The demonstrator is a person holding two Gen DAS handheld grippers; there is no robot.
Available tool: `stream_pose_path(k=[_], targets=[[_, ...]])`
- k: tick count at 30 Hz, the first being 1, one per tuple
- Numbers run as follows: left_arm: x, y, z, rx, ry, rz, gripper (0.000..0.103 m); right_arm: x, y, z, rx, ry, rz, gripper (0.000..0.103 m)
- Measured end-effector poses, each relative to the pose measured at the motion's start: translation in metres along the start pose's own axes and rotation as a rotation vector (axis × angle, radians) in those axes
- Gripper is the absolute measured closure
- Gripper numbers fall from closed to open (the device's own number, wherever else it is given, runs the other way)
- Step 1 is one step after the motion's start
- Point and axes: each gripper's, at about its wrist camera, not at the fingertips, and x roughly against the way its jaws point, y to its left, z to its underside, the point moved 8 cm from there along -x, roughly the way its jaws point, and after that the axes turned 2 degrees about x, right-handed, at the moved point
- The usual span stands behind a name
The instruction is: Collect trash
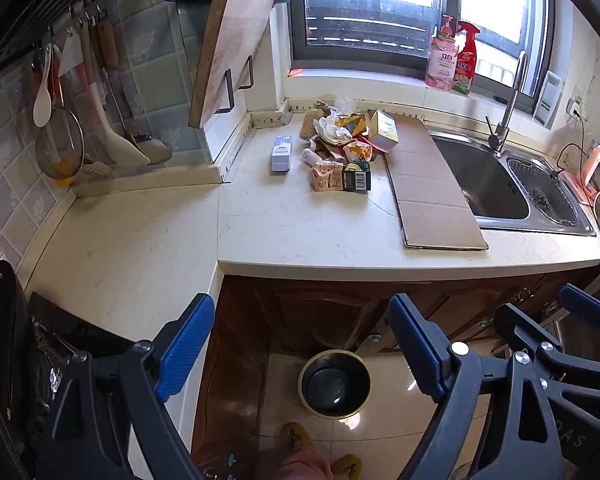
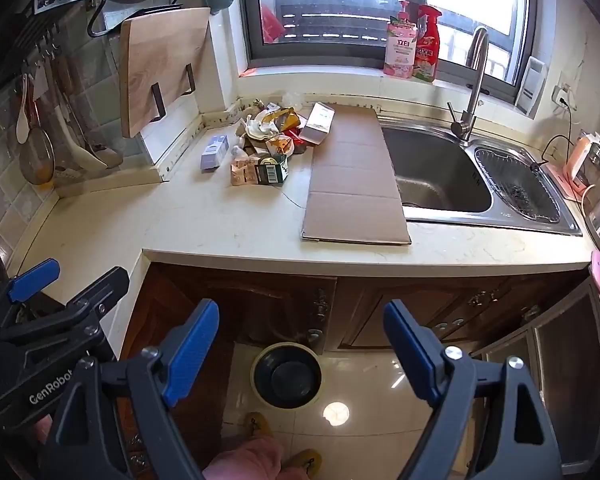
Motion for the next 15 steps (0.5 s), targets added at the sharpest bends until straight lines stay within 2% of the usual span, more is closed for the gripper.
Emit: stream_pose_path(k=[15], targets=[[0.0005, -0.0033, -0.0017, -0.017, 0.001, -0.005, 0.016, -0.0002, -0.0002, -0.0008, -0.007, -0.004, 0.002, 0.018]])
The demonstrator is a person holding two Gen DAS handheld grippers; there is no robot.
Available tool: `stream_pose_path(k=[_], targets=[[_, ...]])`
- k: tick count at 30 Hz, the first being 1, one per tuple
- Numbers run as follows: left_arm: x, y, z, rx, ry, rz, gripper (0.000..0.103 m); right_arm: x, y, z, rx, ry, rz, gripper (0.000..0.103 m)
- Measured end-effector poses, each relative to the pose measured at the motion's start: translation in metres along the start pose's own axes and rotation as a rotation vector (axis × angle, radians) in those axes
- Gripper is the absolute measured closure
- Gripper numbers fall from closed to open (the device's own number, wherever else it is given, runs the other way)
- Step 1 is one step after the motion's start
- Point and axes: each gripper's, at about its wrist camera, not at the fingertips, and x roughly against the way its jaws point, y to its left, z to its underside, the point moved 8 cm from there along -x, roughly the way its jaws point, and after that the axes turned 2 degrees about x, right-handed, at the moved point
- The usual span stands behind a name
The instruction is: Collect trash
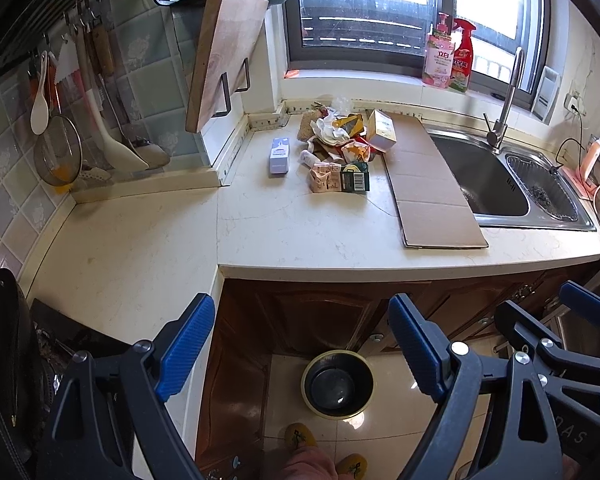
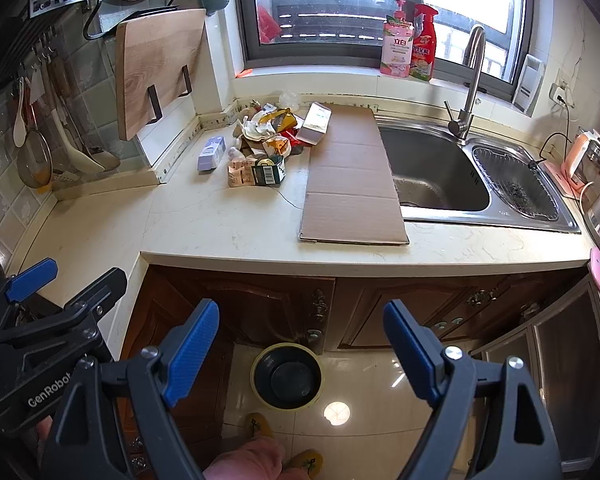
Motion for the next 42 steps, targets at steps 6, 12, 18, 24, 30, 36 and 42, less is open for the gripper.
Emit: stream_pose_path(k=[6, 12, 18, 24, 30, 36, 42], targets=[[-0.001, 0.003, 0.001, 0.014, 0.013, 0.017, 0.016, 0.000, 0.000, 0.000, -0.005, -0.001, -0.002, 0.018], [0.000, 0.005, 0.000, 0.014, 0.009, 0.016, 0.016, 0.001, -0.001, 0.001, -0.004, -0.001, 0.002, 0.018], [0.003, 0.005, 0.001, 0.021, 0.009, 0.017, 0.016, 0.001, -0.001, 0.001, -0.003, -0.001, 0.000, 0.018], [0.004, 0.009, 0.001, 0.033, 0.008, 0.024, 0.016, 0.001, 0.000, 0.002, -0.005, 0.000, -0.001, 0.018], [0.004, 0.013, 0.001, 0.060, 0.009, 0.038, 0.016, 0.001, 0.002, 0.002, 0.001, 0.003, -0.002, 0.018], [0.010, 0.014, 0.001, 0.060, -0.018, 0.037, 0.016, 0.003, 0.006, 0.005, 0.003, 0.010, -0.014, 0.018], [0.013, 0.009, 0.007, 0.037, 0.009, 0.045, 0.016, 0.001, 0.002, 0.005, -0.009, 0.029, -0.030, 0.018]])
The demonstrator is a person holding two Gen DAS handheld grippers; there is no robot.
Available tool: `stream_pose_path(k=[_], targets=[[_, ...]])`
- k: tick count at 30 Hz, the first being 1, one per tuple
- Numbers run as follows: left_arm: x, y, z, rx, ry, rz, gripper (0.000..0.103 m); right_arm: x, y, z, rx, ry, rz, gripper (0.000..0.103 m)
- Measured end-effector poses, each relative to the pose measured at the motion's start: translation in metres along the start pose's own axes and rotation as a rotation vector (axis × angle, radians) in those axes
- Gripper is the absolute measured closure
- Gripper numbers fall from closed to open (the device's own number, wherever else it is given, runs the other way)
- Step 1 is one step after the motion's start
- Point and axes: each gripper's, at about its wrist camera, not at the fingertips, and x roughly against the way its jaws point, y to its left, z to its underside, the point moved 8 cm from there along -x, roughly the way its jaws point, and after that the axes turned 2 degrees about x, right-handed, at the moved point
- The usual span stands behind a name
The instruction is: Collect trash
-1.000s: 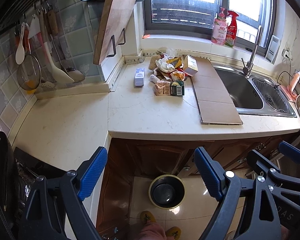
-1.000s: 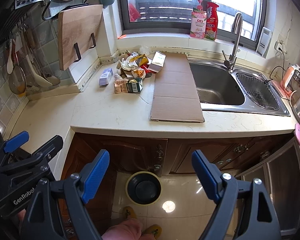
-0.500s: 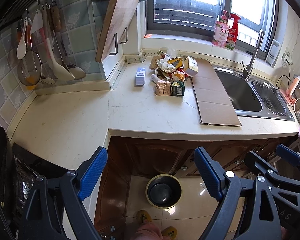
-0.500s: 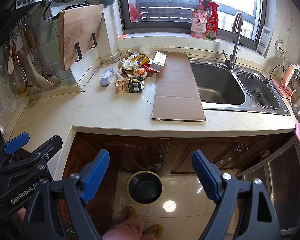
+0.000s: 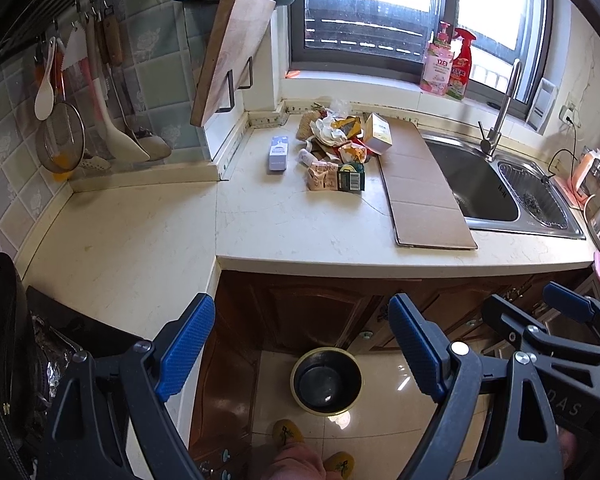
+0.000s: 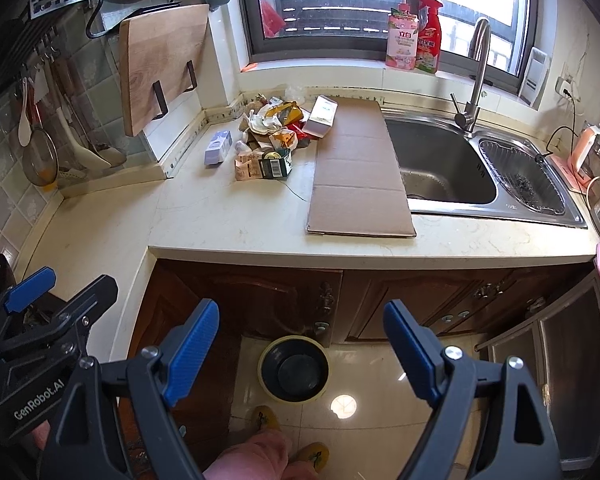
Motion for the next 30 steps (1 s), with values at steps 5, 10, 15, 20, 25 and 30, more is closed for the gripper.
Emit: stream_pose_path(k=[5, 10, 15, 20, 25, 30], targets=[[0.003, -0.003, 0.002, -0.002, 0.002, 0.000, 0.016, 0.000, -0.004, -0.002, -0.007, 0.009, -0.020, 0.018], [0.010, -0.004, 0.002, 0.005, -0.005, -0.002, 0.016, 0.004, -0.005, -0.003, 0.001, -0.001, -0.028, 0.018], [0.012, -0.005, 0.002, 0.009, -0.003, 0.003, 0.015, 0.005, -0.007, -0.006, 0.004, -0.002, -0.035, 0.018], [0.008, -0.005, -0.001, 0.008, -0.002, -0.018, 0.015, 0.002, -0.007, -0.013, 0.014, -0.015, -0.042, 0.018], [-0.007, 0.004, -0.014, 0.011, 0.003, -0.056, 0.015, -0.014, -0.010, -0.026, 0.016, -0.013, -0.048, 0.018], [-0.039, 0.014, -0.042, 0.017, 0.019, -0.066, 0.015, -0.041, -0.011, -0.050, 0.023, 0.000, -0.050, 0.018]])
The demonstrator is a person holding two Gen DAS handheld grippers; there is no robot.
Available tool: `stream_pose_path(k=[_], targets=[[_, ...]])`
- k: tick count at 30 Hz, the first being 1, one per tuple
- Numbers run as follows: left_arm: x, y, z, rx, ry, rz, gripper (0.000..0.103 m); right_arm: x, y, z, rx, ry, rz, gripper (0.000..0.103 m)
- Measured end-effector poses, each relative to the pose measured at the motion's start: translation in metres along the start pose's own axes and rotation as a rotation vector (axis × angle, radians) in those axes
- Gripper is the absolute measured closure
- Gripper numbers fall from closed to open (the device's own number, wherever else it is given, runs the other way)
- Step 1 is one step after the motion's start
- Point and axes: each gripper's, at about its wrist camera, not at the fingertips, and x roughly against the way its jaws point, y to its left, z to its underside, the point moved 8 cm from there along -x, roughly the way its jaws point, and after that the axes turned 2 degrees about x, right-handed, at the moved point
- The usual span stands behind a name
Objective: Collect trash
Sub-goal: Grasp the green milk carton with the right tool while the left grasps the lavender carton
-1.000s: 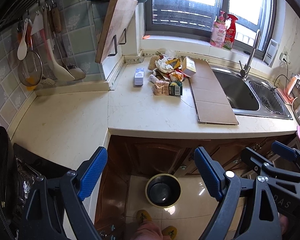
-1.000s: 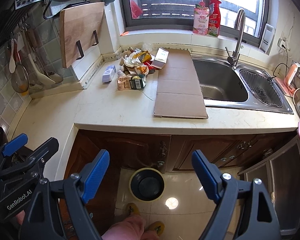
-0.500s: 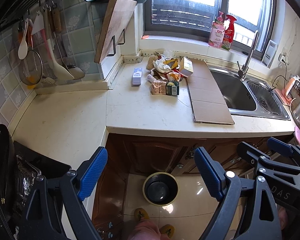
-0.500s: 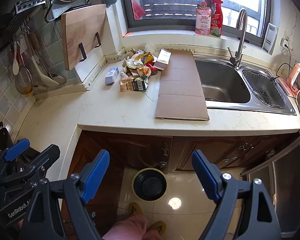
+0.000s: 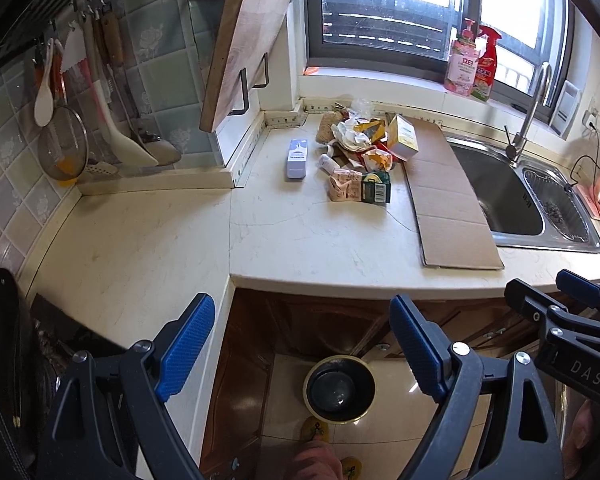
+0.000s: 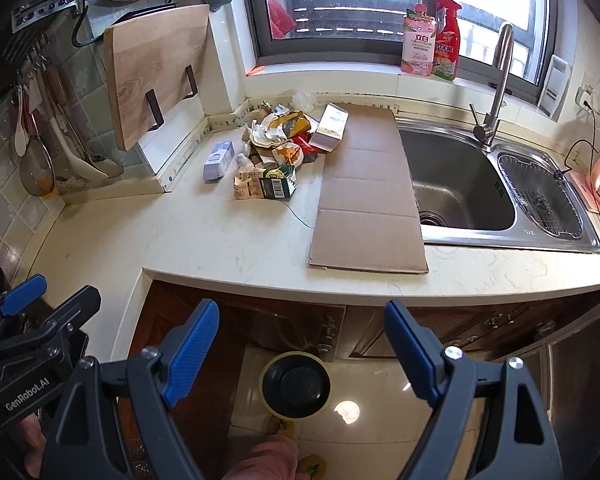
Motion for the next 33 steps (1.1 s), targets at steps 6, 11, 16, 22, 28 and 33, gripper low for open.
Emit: stream_pose_path(k=[6, 11, 16, 22, 28, 33], targets=[[-0.058, 0.003, -0.047, -0.033, 0.022, 0.006, 0.015, -0.047, 0.001, -0.046, 0.064, 0.006, -0.037, 0.018], [-0.114, 0.004, -0.092, -0.091, 0.024, -0.011, 0.015, -0.099, 0.004, -0.091, 0.123, 0.014, -0.049, 0.027], [-0.170, 0.008, -0.131, -0.115, 0.050, -0.020, 0.015, -0.144, 0.020, -0.132, 0.201, 0.022, -0.103, 0.028], [-0.221, 0.013, -0.153, -0.126, 0.071, -0.029, 0.015, -0.201, 0.055, -0.159, 0.350, 0.052, -0.150, 0.028], [-0.254, 0.013, -0.160, -0.155, 0.080, -0.037, 0.015, -0.254, 0.068, -0.165, 0.393, 0.129, -0.188, 0.028], [-0.267, 0.015, -0.158, -0.177, 0.098, -0.025, 0.015, -0.279, 0.076, -0.157, 0.473, 0.203, -0.209, 0.028]])
